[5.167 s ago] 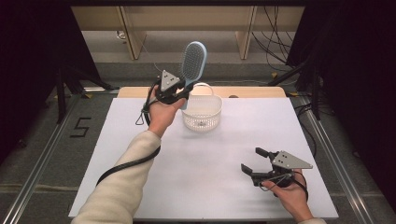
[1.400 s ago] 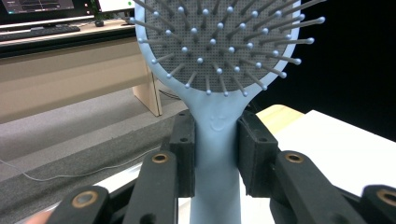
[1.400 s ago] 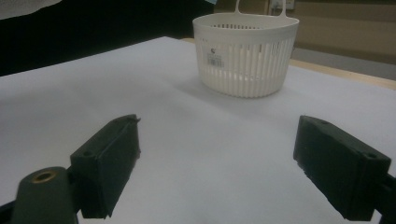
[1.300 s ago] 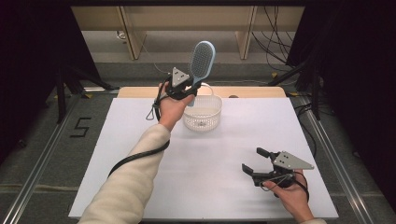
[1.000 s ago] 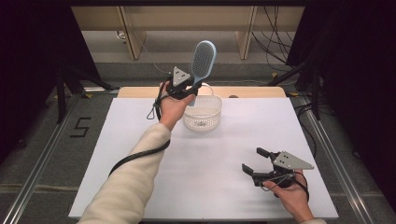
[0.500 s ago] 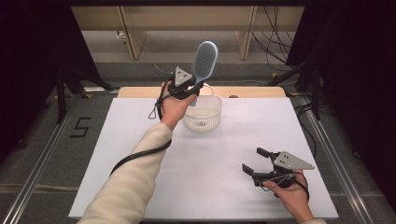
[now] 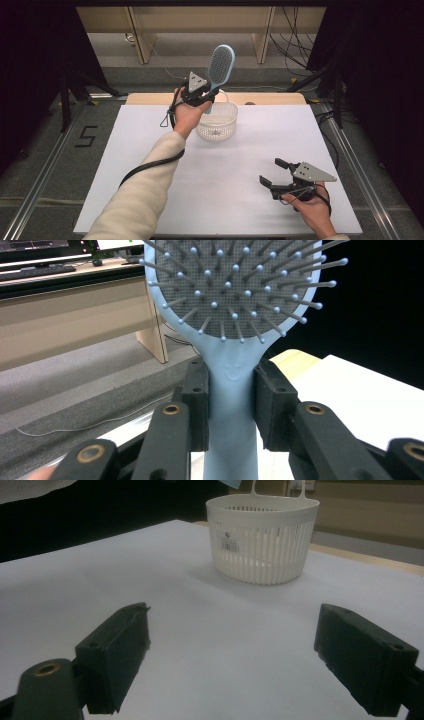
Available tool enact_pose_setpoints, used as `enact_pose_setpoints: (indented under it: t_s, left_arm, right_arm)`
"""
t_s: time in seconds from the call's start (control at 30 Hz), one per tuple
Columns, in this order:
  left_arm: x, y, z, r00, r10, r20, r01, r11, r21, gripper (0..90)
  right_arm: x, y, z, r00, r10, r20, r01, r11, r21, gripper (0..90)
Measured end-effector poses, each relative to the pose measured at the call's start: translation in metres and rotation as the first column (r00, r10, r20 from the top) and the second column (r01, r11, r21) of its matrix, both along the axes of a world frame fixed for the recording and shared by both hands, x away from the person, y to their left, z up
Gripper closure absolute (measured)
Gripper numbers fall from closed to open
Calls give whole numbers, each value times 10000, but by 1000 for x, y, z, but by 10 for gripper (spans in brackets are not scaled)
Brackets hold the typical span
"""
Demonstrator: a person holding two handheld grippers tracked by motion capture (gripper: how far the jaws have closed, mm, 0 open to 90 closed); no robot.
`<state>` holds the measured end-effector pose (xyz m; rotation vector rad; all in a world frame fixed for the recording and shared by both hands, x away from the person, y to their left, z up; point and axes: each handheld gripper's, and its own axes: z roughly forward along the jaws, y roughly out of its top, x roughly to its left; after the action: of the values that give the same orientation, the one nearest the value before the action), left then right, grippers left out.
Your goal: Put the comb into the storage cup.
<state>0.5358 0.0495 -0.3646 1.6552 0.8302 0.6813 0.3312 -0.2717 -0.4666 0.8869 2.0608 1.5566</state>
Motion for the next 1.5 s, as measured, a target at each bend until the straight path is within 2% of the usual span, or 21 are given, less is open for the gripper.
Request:
enact_pose_setpoints:
  t_s: [0.67,1.4,1.5]
  left_arm:
    - [2,-1,-4,10000,-78,-15,78,10000,30,698]
    - [5,-1,-9,9998,-214,12,213,9993,316,698]
    - [5,-1,-10,9997,-258,-22,259,9994,235,698]
  right_arm:
    - [0,0,0,10000,13,9,-12,10000,-20,153]
    - [0,0,0,10000,21,-9,-21,10000,13,153]
    - [0,1,-1,10000,34,9,-34,10000,25,153]
